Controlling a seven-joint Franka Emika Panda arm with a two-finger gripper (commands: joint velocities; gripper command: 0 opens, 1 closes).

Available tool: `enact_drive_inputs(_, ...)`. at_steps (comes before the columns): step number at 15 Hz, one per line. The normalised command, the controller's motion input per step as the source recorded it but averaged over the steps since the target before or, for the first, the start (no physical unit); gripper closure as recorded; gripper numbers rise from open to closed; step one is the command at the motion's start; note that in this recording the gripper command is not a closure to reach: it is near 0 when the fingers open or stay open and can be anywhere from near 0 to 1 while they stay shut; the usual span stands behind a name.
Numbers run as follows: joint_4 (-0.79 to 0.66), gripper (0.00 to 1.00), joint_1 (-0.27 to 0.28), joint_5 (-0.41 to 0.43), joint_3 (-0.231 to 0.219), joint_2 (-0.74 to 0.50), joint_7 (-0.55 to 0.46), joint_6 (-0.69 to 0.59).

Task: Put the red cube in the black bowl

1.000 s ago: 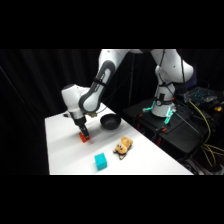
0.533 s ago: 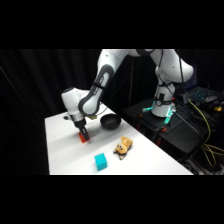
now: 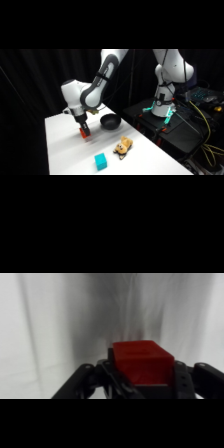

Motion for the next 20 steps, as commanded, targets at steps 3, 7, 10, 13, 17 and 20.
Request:
enact_drive_inputs(3,-0.49,1.0,0.072,-0.058,-0.08,-0.63,0.08,-0.19)
enact_drive_inputs(7,-0.63,1.0,0.035,-0.027,-0.075,-0.74,-0.02,-0.09)
enact_drive_inputs(10,-0.59,1.0,-0.004,0.012,-0.092,-0.62,-0.09,0.03)
enact_drive_inputs(13,-0.53,1.0,0.008,0.004,-0.092,-0.48,-0.09,0.1)
enact_drive_inputs(17,-0.49,1.0,0.005,0.02,-0.081,-0.38,-0.11,0.18)
enact_drive_inputs(20,-0.42,1.0,-0.019,0.024,-0.088,-0.31,-0.12,0.22)
